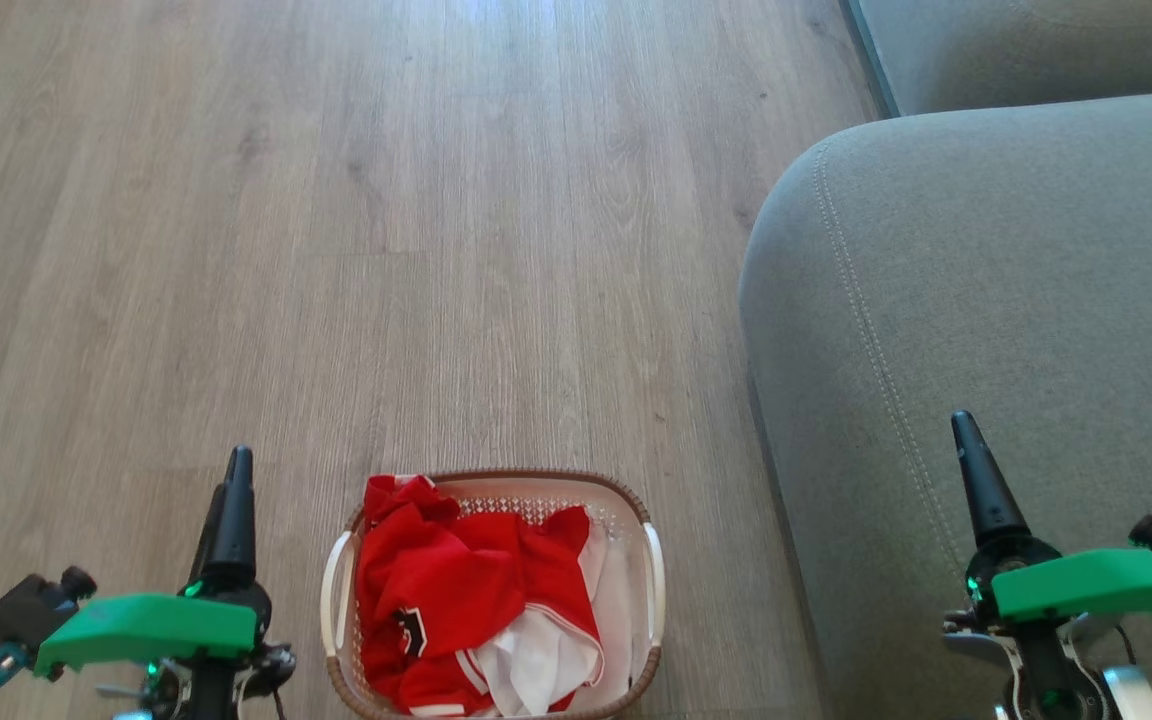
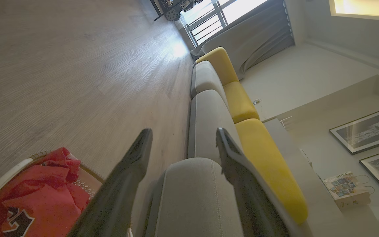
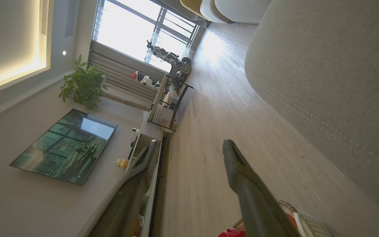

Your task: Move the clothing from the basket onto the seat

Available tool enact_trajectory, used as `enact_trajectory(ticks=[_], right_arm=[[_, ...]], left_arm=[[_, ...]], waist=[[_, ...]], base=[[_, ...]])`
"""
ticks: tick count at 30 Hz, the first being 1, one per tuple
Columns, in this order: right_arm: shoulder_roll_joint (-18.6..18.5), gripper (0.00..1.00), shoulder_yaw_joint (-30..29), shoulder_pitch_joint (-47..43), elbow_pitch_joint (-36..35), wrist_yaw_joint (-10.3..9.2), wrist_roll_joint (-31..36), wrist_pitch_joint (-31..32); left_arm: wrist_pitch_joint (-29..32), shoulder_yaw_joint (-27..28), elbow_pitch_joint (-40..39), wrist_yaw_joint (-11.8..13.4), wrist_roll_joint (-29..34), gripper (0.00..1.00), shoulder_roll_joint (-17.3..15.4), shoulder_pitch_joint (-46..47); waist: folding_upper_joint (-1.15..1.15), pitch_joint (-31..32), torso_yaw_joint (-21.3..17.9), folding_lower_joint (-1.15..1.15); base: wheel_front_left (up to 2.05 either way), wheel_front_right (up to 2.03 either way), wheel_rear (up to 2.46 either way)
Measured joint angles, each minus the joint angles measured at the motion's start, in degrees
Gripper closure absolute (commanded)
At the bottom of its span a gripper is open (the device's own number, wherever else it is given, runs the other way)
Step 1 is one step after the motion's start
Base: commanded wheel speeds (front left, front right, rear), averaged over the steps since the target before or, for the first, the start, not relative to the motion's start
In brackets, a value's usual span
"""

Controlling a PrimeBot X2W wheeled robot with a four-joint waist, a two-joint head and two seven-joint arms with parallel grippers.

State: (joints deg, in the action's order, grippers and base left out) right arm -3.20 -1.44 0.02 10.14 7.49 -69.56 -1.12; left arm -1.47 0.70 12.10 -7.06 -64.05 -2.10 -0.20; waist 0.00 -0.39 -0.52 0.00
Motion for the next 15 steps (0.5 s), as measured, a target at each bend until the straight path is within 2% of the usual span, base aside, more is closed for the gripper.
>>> enact_trajectory(ticks=[15], right_arm=[[-0.87,0.0,1.82,0.08,-0.89,0.0,14.02,-2.58]], left_arm=[[-2.38,-0.31,-1.27,-0.01,14.16,0.0,-0.08,-0.01]], waist=[[0.0,-0.06,-0.21,0.0]], base=[[0.0,0.0,0.0]])
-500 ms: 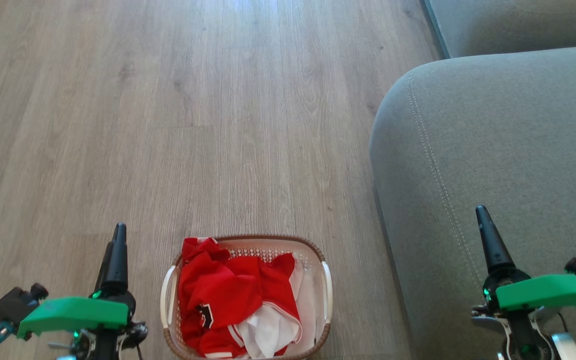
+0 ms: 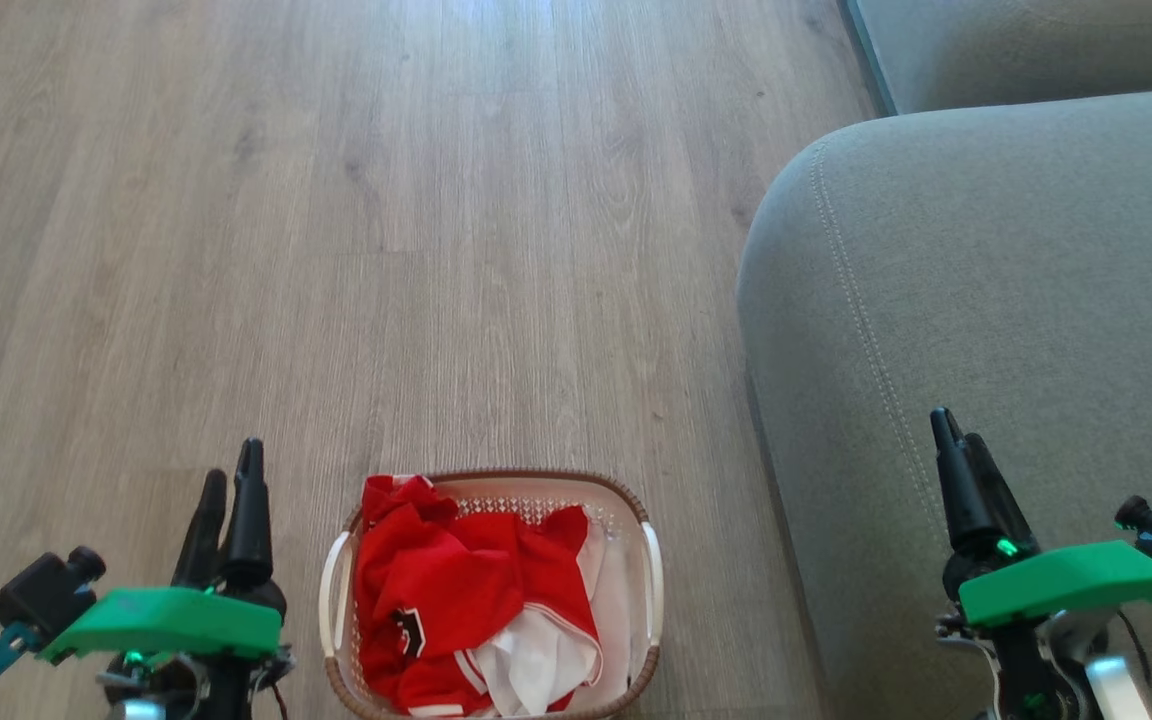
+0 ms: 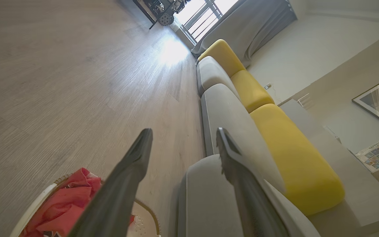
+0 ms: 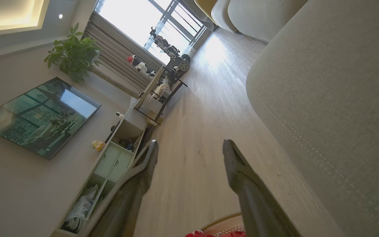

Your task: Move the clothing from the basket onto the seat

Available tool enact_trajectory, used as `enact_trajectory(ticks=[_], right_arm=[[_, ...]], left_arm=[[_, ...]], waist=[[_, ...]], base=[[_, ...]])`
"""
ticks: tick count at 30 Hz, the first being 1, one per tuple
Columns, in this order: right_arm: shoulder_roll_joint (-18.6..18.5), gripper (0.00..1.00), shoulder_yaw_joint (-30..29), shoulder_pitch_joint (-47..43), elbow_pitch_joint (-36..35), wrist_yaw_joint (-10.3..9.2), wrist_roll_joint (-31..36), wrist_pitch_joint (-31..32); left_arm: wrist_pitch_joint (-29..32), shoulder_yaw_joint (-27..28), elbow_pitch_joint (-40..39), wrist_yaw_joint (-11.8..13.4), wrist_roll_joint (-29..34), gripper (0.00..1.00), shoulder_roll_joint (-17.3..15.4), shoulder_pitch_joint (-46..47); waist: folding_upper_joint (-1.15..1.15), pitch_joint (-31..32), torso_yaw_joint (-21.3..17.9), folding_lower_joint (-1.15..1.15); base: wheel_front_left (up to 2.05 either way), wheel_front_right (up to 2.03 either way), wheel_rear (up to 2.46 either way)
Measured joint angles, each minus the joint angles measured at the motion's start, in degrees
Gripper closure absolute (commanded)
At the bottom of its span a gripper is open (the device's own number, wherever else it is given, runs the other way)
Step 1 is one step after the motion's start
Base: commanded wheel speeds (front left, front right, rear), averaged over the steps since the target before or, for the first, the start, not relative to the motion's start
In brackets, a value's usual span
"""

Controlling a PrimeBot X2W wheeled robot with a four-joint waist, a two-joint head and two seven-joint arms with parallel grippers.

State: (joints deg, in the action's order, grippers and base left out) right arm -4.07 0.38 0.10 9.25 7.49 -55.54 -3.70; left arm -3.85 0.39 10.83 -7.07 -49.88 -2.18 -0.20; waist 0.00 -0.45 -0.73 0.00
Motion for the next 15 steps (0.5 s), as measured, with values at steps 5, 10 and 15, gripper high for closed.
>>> enact_trajectory(ticks=[5,10,15], right_arm=[[-0.05,0.0,0.16,0.01,-0.07,0.0,3.26,-0.71],[-0.1,0.0,0.29,0.01,-0.34,0.0,6.94,-1.58],[-0.1,0.0,0.27,0.01,-0.45,0.0,10.29,-2.4]], left_arm=[[-0.68,-0.1,-0.01,0.0,3.28,0.0,-0.02,0.0],[-1.54,-0.22,-0.01,0.0,7.24,0.0,-0.04,0.0],[-2.32,-0.34,-0.21,0.0,10.81,0.0,-0.08,0.0]], waist=[[0.0,0.03,-0.09,0.0],[0.0,0.1,-0.2,0.0],[0.0,0.13,-0.24,0.0]], base=[[0.0,0.0,0.0],[0.0,0.0,0.0],[0.0,0.0,0.0]])
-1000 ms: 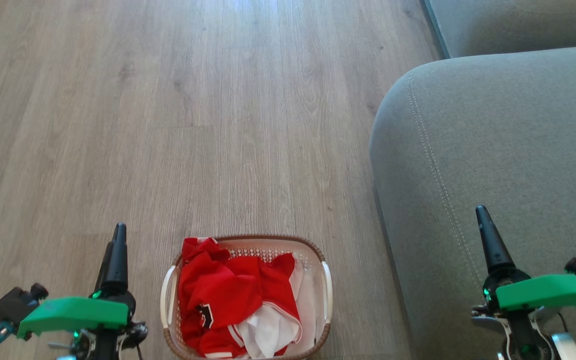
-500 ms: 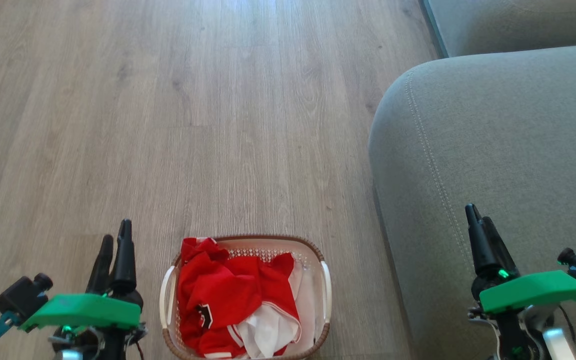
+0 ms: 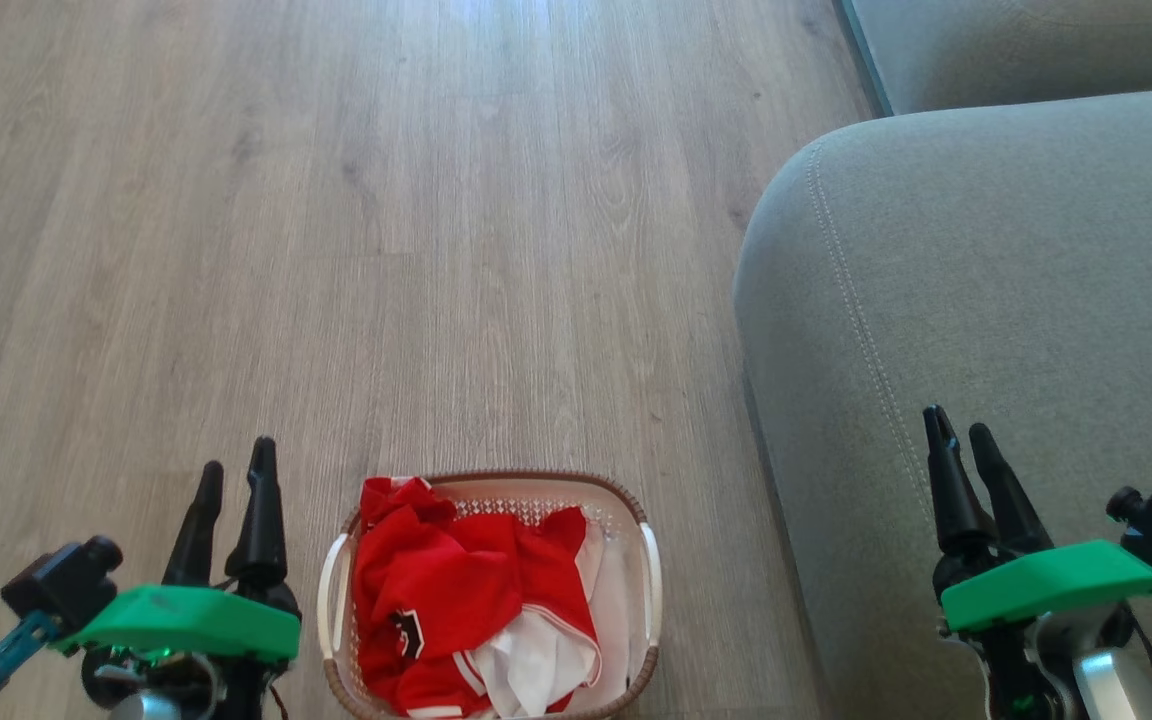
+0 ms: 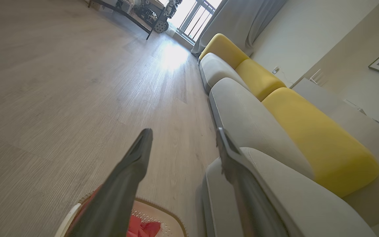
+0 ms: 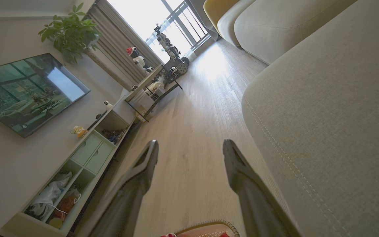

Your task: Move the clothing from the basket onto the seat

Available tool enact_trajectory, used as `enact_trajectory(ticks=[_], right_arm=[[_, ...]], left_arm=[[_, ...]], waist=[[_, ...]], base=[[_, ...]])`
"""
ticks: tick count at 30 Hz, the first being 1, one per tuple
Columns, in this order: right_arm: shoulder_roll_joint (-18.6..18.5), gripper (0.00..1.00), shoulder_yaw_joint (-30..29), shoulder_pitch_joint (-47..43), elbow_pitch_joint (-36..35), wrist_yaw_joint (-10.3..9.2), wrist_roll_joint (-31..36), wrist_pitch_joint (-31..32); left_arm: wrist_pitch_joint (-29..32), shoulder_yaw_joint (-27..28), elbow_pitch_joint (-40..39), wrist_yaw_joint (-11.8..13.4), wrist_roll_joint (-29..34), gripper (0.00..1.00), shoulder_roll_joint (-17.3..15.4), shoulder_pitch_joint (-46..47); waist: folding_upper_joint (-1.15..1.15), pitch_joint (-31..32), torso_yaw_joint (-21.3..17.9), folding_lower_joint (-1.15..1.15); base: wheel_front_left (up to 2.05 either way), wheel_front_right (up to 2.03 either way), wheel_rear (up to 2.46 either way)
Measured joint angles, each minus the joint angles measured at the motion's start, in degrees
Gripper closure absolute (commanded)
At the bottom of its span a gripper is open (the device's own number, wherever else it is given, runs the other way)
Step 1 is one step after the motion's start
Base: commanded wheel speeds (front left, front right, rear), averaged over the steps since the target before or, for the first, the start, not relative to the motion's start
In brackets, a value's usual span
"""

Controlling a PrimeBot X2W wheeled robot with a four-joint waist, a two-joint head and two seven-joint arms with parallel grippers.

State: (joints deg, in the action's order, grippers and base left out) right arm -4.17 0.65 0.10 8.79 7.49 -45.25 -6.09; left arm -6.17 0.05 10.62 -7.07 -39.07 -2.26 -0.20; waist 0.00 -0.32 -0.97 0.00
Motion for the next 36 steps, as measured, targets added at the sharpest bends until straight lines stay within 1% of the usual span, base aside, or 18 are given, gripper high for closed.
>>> enact_trajectory(ticks=[7,36], right_arm=[[0.0,0.0,0.01,0.01,-0.58,0.0,4.89,-1.14],[0.01,0.0,-0.03,0.35,-1.04,0.01,23.92,-5.75]], left_arm=[[-1.05,-0.98,-1.03,-0.02,4.88,0.0,-0.09,-0.01],[-6.06,-1.15,-2.88,-0.05,24.85,0.0,-0.18,-0.01]], waist=[[0.0,0.11,-0.06,0.0],[0.0,0.18,-0.61,0.0]], base=[[0.0,0.0,0.0],[0.0,0.0,0.0]])
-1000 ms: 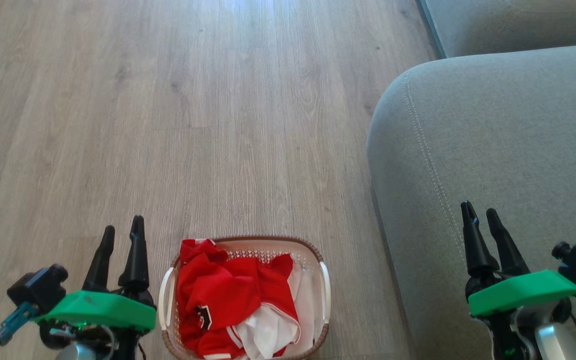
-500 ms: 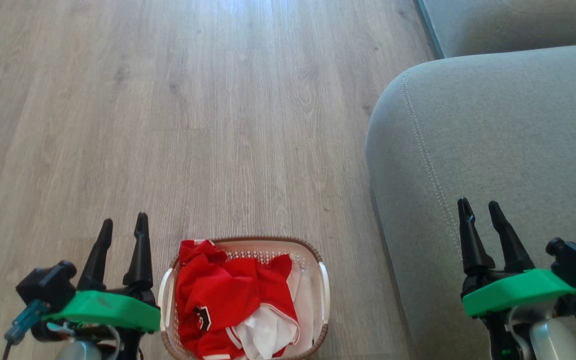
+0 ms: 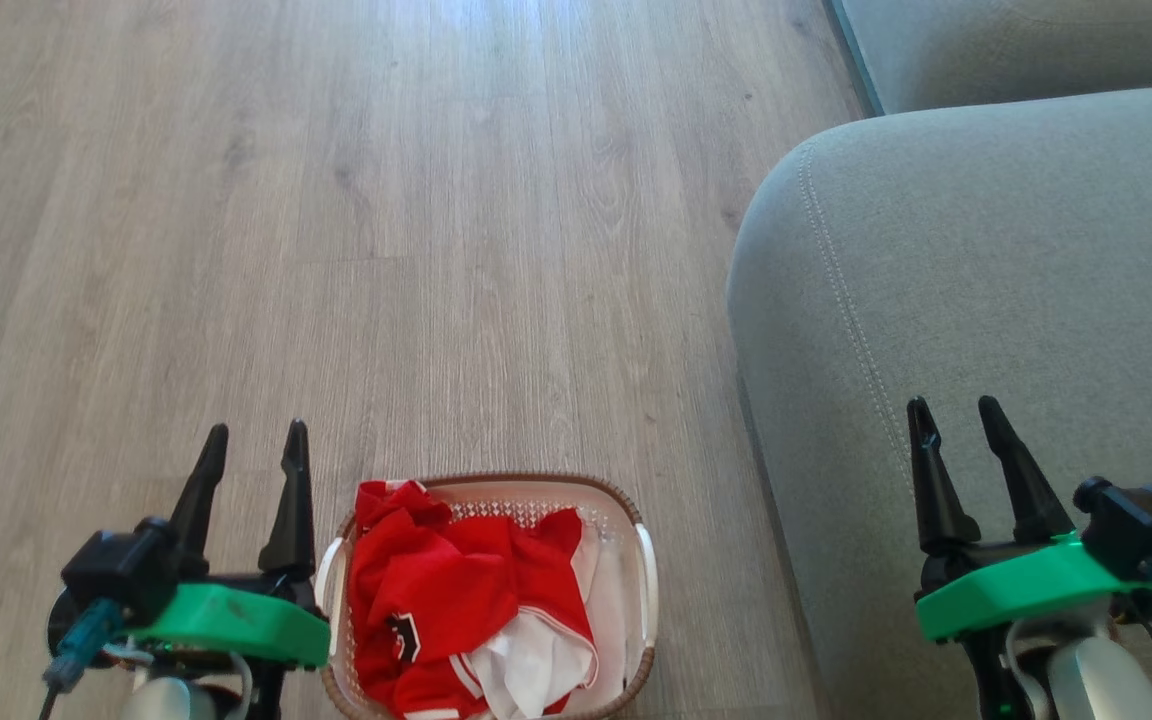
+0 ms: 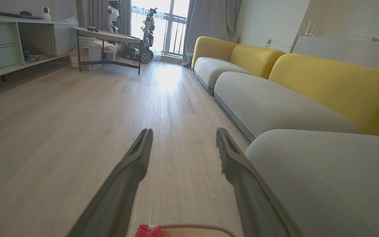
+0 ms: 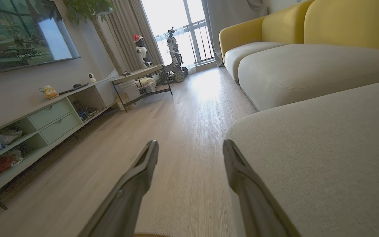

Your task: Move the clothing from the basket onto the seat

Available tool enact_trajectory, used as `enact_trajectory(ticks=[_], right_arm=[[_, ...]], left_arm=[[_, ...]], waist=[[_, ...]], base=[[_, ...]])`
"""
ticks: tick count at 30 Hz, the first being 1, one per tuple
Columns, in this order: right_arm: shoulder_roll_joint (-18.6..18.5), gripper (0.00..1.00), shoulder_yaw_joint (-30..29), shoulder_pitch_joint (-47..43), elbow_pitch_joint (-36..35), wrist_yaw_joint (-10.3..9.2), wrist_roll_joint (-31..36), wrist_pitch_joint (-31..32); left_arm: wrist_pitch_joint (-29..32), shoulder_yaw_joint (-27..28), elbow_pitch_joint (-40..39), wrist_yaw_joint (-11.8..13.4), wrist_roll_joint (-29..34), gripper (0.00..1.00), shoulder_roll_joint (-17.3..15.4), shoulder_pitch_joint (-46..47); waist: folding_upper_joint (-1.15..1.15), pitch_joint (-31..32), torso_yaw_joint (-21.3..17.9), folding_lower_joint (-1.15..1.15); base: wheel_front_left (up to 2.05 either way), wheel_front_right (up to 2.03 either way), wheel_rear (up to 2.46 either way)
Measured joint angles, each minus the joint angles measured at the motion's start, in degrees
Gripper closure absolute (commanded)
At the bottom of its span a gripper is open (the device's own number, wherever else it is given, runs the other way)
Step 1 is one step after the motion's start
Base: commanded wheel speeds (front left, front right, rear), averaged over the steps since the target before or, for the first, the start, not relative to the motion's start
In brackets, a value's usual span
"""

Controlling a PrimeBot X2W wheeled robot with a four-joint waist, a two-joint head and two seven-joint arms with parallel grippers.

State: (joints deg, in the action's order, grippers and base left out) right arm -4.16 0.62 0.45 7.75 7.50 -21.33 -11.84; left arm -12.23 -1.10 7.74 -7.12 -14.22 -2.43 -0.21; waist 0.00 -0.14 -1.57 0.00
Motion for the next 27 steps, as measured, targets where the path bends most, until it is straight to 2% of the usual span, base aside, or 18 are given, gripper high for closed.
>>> enact_trajectory(ticks=[14,27], right_arm=[[0.0,0.0,0.43,0.05,-0.16,0.0,8.69,-2.4],[0.0,0.0,0.48,0.07,-0.14,0.0,8.93,-2.63]], left_arm=[[-2.05,-0.46,-0.97,-0.01,9.64,0.0,-0.01,-0.01],[-2.05,-0.45,-0.83,-0.01,9.84,0.0,0.0,-0.01]], waist=[[0.0,-0.22,-0.35,0.0],[0.0,-0.27,-0.35,0.0]], base=[[0.0,0.0,0.0],[0.0,0.0,0.0]])
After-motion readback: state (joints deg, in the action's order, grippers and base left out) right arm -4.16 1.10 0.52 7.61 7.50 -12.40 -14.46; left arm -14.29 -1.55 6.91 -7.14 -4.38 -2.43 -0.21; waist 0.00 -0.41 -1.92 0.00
